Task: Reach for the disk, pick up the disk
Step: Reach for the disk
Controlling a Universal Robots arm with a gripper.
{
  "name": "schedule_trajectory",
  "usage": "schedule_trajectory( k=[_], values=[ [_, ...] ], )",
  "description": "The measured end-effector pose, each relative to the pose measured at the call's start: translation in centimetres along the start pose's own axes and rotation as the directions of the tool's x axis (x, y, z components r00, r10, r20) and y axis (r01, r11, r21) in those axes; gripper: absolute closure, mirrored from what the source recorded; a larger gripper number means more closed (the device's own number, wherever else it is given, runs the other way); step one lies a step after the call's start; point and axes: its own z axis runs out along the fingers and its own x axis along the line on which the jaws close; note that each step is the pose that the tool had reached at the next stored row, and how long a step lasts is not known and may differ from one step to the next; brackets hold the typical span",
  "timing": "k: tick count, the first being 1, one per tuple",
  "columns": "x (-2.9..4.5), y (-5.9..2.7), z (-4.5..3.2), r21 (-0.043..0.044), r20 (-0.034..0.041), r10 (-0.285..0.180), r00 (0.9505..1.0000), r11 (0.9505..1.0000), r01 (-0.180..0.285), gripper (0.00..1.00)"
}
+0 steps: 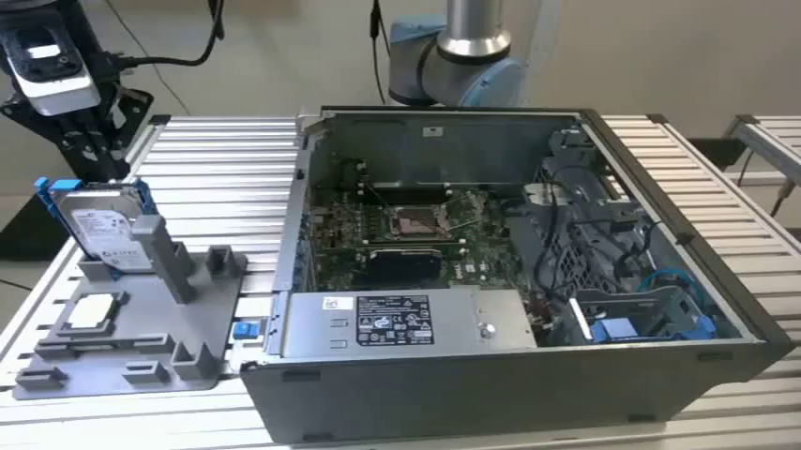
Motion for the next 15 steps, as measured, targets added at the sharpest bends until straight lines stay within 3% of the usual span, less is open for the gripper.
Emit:
schedule_trajectory(
  k=[15],
  values=[
    [0.26,0.09,0.0,0.0001,-0.0001,0.0,1.0,1.0,0.0,1.0]
  ],
)
